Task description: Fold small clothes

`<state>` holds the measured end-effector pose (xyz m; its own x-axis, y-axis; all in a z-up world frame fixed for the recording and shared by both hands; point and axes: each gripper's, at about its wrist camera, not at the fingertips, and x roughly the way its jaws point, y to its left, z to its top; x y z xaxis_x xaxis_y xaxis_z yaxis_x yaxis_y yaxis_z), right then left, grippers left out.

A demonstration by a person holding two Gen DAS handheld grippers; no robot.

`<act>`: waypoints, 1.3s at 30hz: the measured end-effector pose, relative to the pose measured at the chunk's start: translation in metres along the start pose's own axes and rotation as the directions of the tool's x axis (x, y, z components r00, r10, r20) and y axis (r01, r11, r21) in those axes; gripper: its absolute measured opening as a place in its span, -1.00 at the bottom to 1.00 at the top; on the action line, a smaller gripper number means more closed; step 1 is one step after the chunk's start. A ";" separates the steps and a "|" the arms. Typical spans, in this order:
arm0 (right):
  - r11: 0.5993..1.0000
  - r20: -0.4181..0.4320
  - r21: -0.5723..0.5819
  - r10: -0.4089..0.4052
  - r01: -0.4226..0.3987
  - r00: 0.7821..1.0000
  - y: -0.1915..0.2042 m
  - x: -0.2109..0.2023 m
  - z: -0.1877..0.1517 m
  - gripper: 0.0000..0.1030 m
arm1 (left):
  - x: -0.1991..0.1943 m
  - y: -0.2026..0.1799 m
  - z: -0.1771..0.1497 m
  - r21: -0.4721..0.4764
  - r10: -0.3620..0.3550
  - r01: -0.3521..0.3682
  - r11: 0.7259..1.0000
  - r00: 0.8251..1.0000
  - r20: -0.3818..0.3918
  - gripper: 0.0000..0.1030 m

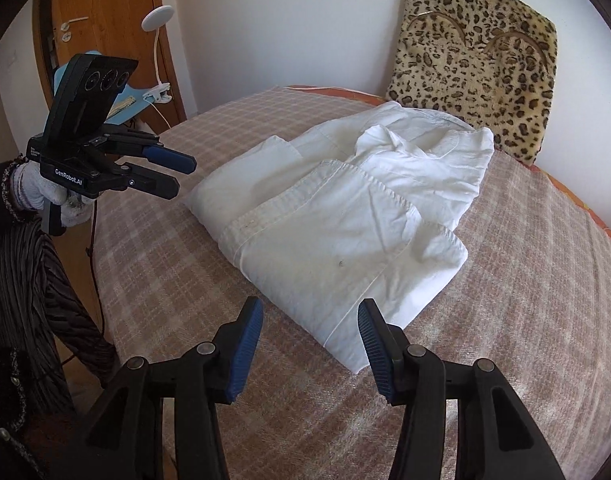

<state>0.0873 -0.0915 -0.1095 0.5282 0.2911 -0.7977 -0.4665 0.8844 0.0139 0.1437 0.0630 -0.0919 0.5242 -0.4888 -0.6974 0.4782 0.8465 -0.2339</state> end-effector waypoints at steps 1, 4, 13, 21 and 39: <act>1.000 -0.004 0.007 0.007 -0.007 1.000 -0.001 0.001 -0.001 0.01 | 0.002 0.001 0.001 0.001 0.007 -0.007 1.000 1.000 -0.004 0.02; 0.999 -0.016 0.036 -0.007 0.007 1.000 -0.007 0.001 -0.001 0.00 | -0.002 0.012 0.009 -0.044 0.014 -0.013 0.999 1.000 0.015 0.02; 0.976 0.059 0.214 -0.044 0.030 0.997 -0.065 -0.008 0.041 0.04 | 0.002 0.090 0.070 -0.247 0.053 -0.032 0.968 0.995 0.078 0.03; 0.926 0.040 0.377 -0.032 0.014 0.999 -0.140 0.036 0.089 0.04 | 0.051 0.175 0.111 -0.494 0.027 0.033 0.869 0.993 0.115 0.03; 0.796 0.093 0.589 0.107 -0.141 0.990 -0.291 0.137 0.144 0.07 | 0.148 0.238 0.167 -0.576 -0.120 0.158 0.802 0.987 0.104 0.03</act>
<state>0.3978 -0.2562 -0.1363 0.5387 0.4163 -0.7325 -0.0276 0.8777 0.4785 0.4524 0.1566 -0.1379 0.5336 -0.6058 -0.5902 0.0598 0.7231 -0.6881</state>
